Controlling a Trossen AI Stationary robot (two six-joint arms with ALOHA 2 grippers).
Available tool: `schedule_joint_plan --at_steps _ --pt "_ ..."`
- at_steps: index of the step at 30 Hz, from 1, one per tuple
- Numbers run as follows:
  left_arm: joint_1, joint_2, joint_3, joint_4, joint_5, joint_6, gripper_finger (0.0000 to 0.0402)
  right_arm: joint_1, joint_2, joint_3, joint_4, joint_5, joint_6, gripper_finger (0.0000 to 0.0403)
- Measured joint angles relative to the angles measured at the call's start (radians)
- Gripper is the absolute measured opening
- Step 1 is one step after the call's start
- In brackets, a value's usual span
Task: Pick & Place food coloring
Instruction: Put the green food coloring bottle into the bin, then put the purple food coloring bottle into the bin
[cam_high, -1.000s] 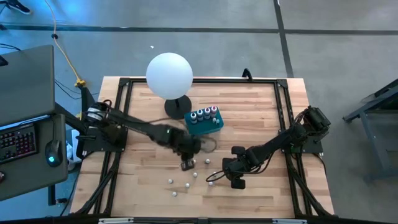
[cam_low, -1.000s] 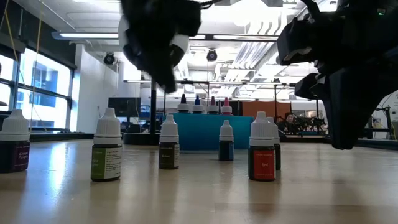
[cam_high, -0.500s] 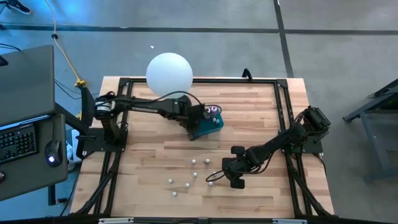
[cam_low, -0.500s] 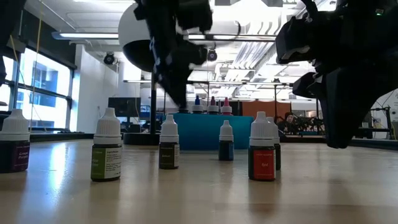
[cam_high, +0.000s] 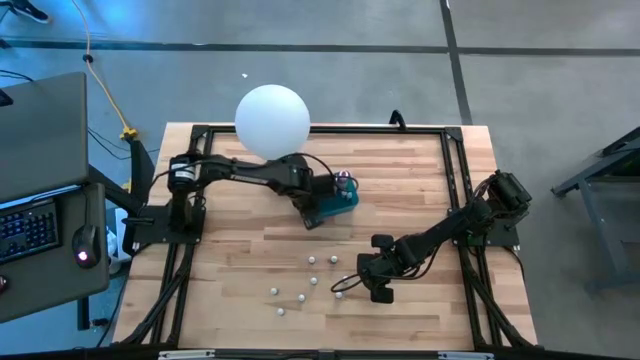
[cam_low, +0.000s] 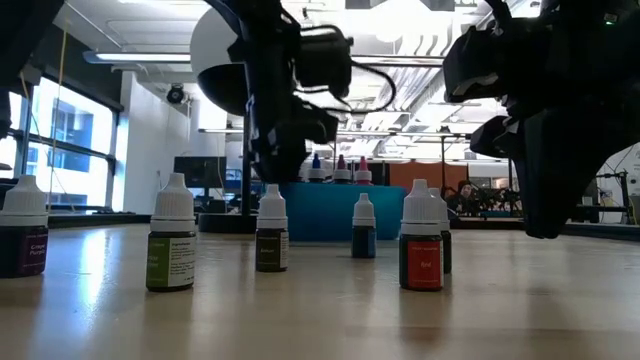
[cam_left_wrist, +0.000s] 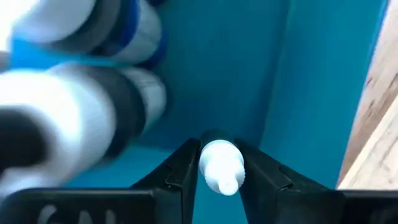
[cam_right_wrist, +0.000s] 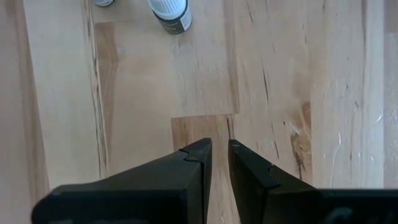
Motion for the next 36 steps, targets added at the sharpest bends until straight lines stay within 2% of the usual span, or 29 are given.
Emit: schedule_joint_plan --at_steps 9,18,22,25,31,36 --pt "0.0 0.024 0.0 -0.006 0.024 0.004 0.0098 0.0 0.0 0.0 0.007 0.0 0.003 0.0045" --pt "0.0 0.036 -0.001 0.0 0.016 0.006 0.0156 0.0 0.0 0.0 0.014 0.0 0.003 0.0044" --pt "0.0 0.036 0.018 -0.022 0.039 0.002 0.0161 0.0 0.0 0.0 0.015 0.0 0.003 0.0041" --pt "-0.001 0.025 0.083 -0.105 0.043 0.002 0.0153 0.0 0.0 0.0 0.015 0.0 0.003 0.0042" --pt "-0.013 0.015 0.288 -0.37 0.076 0.002 0.0141 0.0 0.0 0.0 0.015 -0.001 0.004 0.0041" --pt "-0.063 0.015 0.469 -0.574 0.179 -0.005 0.014 0.002 0.0 0.0 0.014 0.0 0.004 0.0039"
